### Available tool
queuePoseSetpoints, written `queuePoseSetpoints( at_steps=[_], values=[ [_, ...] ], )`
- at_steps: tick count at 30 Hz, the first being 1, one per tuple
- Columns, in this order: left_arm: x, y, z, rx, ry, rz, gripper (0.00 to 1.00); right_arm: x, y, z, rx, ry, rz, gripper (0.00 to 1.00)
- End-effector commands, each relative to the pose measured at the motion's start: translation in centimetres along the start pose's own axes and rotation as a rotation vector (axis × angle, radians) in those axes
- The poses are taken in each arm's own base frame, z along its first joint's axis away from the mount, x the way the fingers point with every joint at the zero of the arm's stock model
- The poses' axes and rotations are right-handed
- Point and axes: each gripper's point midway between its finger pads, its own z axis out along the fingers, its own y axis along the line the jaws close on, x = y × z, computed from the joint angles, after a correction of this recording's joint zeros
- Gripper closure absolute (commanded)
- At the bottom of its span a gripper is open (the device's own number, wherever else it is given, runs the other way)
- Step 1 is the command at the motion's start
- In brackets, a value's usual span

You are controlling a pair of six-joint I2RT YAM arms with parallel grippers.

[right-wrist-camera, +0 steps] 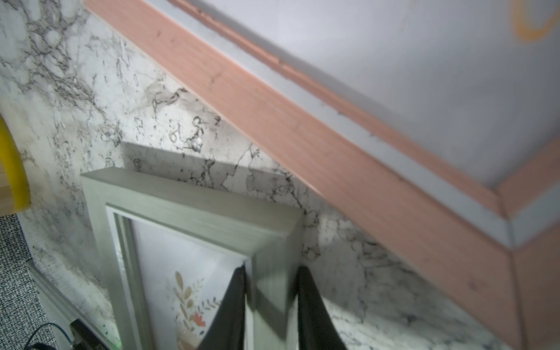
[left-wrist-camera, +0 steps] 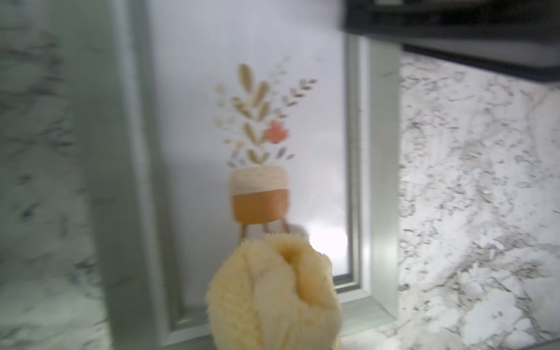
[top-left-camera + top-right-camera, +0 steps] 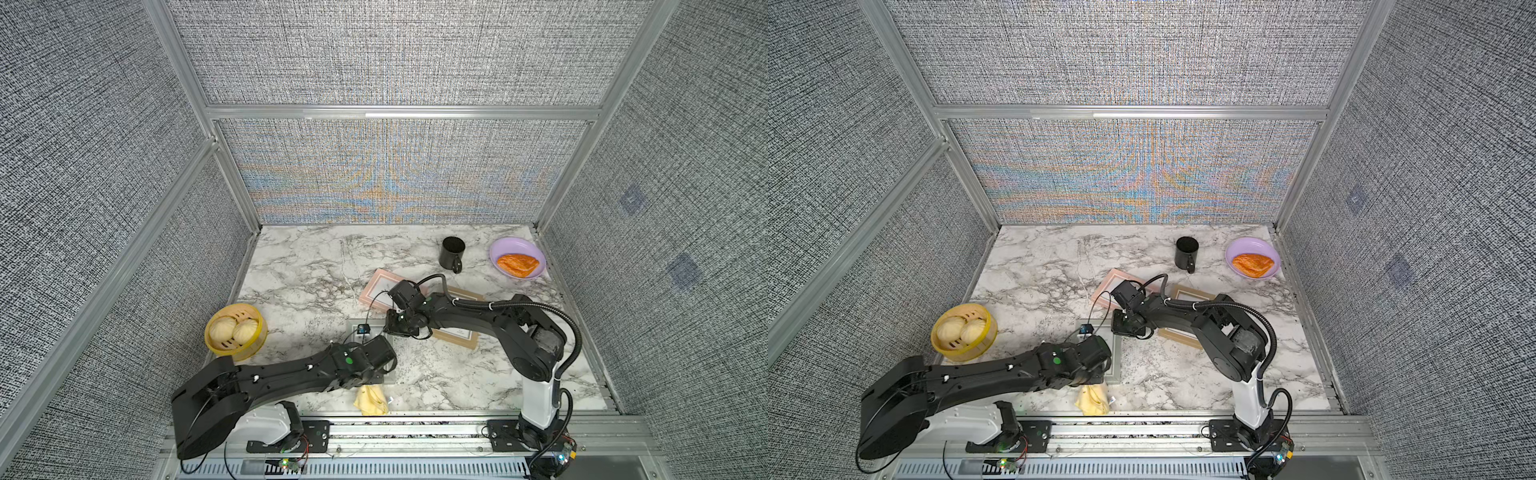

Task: Wipe the picture frame with a cloth
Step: Wipe the dirt from the picture frame.

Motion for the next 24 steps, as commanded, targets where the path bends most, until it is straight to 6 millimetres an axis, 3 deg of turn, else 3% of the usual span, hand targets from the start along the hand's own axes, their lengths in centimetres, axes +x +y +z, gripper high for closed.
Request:
queuePoseSetpoints(
  at_steps=[1, 4, 7, 12, 16, 19, 24],
  values=[
    [0.4, 4.0, -0.7, -0.106, 0.004, 0.002, 1.0, 3.9, -5.5, 1.0, 0.205, 0.137, 0.05, 0.81],
    [-0.2, 5.5, -1.0, -0.12, -0.025, -0.026, 1.0, 3.9, -5.6, 1.1, 0.207, 0.139, 0.049, 0.81],
    [-0.2, 5.6, -0.6, -0.114, -0.016, -0.041, 1.0, 3.9, -5.5, 1.2, 0.206, 0.142, 0.048, 0.81],
    [0.5, 1.6, 1.0, 0.013, 0.083, -0.009, 1.0, 3.7, -5.3, 1.2, 0.203, 0.143, 0.044, 0.81],
    [-0.8, -1.2, 0.7, 0.068, 0.076, 0.016, 1.0, 3.6, -5.2, 1.1, 0.205, 0.142, 0.04, 0.81],
    [-2.6, -1.4, 0.0, 0.038, 0.045, 0.013, 1.0, 3.6, -5.2, 1.0, 0.204, 0.141, 0.041, 0.81],
    [-3.9, -1.7, 1.3, 0.079, 0.097, -0.005, 1.0, 3.7, -5.2, 1.2, 0.202, 0.145, 0.044, 0.81]
  ],
)
